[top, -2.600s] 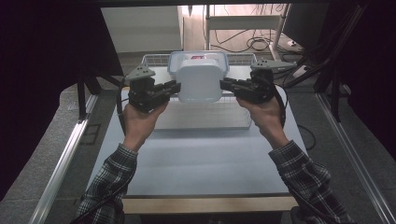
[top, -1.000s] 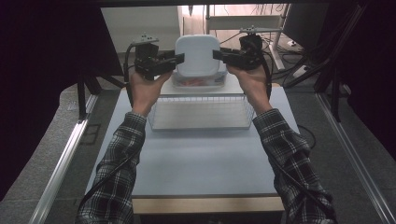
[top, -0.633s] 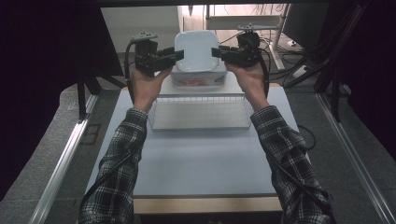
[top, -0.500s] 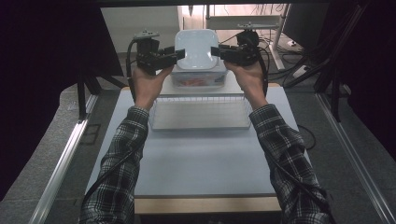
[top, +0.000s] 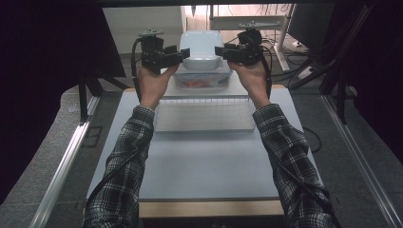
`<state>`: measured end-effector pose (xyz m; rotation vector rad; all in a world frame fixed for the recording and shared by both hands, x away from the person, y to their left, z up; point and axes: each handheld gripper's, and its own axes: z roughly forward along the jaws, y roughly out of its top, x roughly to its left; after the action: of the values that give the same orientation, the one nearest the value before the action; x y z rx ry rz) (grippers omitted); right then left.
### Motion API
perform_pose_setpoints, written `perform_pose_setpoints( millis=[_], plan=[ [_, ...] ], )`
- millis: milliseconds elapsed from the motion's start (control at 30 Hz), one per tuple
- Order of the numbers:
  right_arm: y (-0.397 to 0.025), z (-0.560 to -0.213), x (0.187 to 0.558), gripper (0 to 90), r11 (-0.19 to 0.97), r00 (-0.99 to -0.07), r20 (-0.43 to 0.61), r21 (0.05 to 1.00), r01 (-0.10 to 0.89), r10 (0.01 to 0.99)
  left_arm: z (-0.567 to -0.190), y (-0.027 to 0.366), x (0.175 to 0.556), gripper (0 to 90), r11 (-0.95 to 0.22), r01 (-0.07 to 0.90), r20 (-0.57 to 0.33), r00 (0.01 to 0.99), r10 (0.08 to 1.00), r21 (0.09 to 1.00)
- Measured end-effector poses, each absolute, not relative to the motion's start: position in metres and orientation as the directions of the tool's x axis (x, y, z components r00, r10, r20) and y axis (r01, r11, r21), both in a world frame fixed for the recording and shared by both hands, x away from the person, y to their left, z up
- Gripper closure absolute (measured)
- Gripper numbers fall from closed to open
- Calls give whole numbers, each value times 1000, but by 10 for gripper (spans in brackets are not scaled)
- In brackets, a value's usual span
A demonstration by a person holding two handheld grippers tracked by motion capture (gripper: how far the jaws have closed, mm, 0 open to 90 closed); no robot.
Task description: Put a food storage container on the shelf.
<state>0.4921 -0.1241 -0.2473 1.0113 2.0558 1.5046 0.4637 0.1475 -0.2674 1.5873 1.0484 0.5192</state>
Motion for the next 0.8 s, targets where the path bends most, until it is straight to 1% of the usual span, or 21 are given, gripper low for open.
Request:
perform_pose_setpoints(
  millis=[167, 267, 433, 567, 667, 733, 800],
  plan=[
    [-124, -247, 492, 547, 158, -649, 90, 936, 314, 756, -266, 149, 463, 415, 16, 354, -206, 504, 839, 935],
    [-124, -247, 492, 545, 159, -649, 87, 937, 310, 756, -266, 152, 463, 430, 12, 355, -204, 508, 837, 935],
    [-123, -247, 491, 497, 162, -643, 74, 940, 300, 762, -265, 156, 458, 416, 13, 344, -202, 520, 830, 939],
    [-124, -247, 488, 400, 158, -657, 75, 944, 288, 750, -264, 159, 451, 366, 6, 325, -195, 553, 810, 946],
    [-124, -249, 484, 296, 171, -683, 75, 943, 286, 726, -266, 159, 446, 288, -30, 313, -167, 584, 794, 949],
    [-123, -253, 481, 226, 186, -694, 61, 943, 275, 718, -269, 159, 443, 251, -53, 309, -153, 604, 783, 950],
    [-122, -256, 478, 175, 201, -696, 40, 944, 262, 717, -273, 159, 439, 216, -64, 302, -144, 618, 773, 951]
  ],
)
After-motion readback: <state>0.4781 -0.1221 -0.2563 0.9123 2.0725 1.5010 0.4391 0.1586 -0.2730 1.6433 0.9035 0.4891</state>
